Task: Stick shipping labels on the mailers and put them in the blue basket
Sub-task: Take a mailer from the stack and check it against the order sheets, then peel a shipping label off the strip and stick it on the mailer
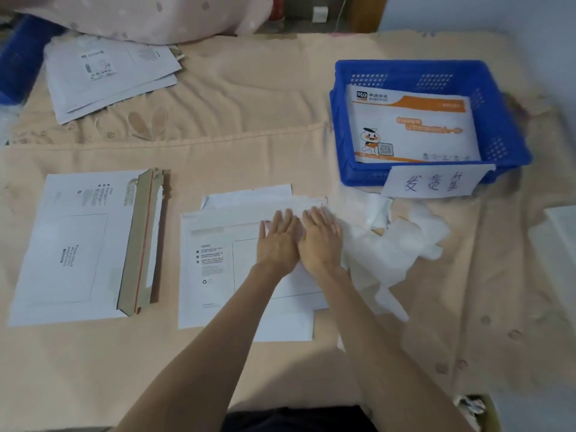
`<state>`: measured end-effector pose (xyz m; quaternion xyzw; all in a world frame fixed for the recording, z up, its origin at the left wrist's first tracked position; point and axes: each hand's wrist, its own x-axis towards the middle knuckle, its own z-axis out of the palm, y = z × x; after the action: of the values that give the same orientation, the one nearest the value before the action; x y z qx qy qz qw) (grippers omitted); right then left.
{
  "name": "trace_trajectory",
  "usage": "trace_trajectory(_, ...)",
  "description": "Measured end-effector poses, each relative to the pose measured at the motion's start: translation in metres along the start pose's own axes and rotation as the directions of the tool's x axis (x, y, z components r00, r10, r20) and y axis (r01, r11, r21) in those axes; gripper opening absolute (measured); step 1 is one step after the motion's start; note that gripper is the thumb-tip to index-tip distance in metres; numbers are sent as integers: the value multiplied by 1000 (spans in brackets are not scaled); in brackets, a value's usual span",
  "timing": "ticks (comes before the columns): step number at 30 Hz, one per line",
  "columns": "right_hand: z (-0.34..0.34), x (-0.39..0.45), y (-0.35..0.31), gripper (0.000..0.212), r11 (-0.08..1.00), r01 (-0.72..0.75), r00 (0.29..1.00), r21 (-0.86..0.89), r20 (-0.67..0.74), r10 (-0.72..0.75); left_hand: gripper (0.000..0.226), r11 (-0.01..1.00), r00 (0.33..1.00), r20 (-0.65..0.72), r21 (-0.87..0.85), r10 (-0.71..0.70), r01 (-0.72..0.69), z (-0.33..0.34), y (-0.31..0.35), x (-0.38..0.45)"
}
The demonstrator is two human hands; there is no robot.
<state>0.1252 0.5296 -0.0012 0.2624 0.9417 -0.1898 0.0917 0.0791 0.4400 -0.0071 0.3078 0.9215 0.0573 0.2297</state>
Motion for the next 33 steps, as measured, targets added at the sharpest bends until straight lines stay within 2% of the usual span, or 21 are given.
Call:
trace_trajectory(4, 8, -7, 11, 59, 994, 58, 992, -93, 116, -47, 60, 997, 999, 27, 77, -32, 30, 6, 1, 0)
trace_trajectory(9, 3, -4, 18, 64, 986, 109, 974, -124, 211, -81, 59, 997, 997, -14, -3, -79, 79, 2, 7, -2)
trace_trajectory(11, -12, 6, 18, 58, 996, 76, 964, 42, 251, -84, 53, 992, 989, -85, 5, -121, 122, -5, 14, 5)
trace_trajectory(12, -20, 9, 19, 53, 974, 25, 967, 224, 243, -81, 46, 990, 982, -128, 3, -141, 143, -8, 18, 10)
trace_trajectory(14, -37, 12, 24, 50, 793, -70, 987, 605, 158, -34, 37, 981, 965, -180, -24, -192, 191, -16, 25, 21)
trace_trajectory(15, -45, 13, 30, 49, 698, -68, 996, 712, 84, 12, 36, 976, 956, -195, -46, -218, 213, -19, 29, 25)
trace_trajectory(17, -58, 9, 48, 37, 603, -5, 985, 798, -101, 142, 35, 970, 944, -232, -119, -236, 213, -25, 41, 32)
trace_trajectory(18, -64, 4, 59, 28, 565, 29, 949, 824, -200, 243, 34, 969, 942, -260, -176, -214, 172, -27, 50, 33)
trace_trajectory(19, -67, 0, 73, 20, 533, 56, 880, 844, -294, 373, 32, 964, 944, -281, -244, -172, 103, -28, 62, 34)
trace_trajectory(21, -67, -12, 105, 16, 502, 44, 656, 864, -404, 637, 26, 916, 953, -297, -397, -65, -62, -27, 90, 33)
trace_trajectory(23, -62, -23, 136, 22, 442, -93, 475, 892, -350, 807, 21, 854, 957, -280, -477, 74, -206, -19, 119, 28)
trace_trajectory(25, -54, -32, 161, 31, 318, -305, 376, 898, -193, 906, 17, 830, 941, -237, -452, 241, -327, -6, 145, 21)
trace_trajectory(26, -50, -35, 170, 35, 263, -397, 351, 879, -119, 929, 16, 831, 928, -214, -416, 304, -369, 0, 155, 18)
trace_trajectory(28, -40, -38, 185, 39, 208, -481, 381, 851, -10, 924, 18, 865, 911, -169, -290, 375, -410, 13, 168, 15)
trace_trajectory(31, -30, -36, 195, 40, 205, -434, 513, 877, 54, 857, 26, 913, 921, -86, -125, 379, -387, 26, 176, 14)
trace_trajectory(33, -28, -35, 197, 33, 194, -415, 525, 889, 60, 849, 28, 921, 929, -56, -118, 366, -370, 28, 178, 13)
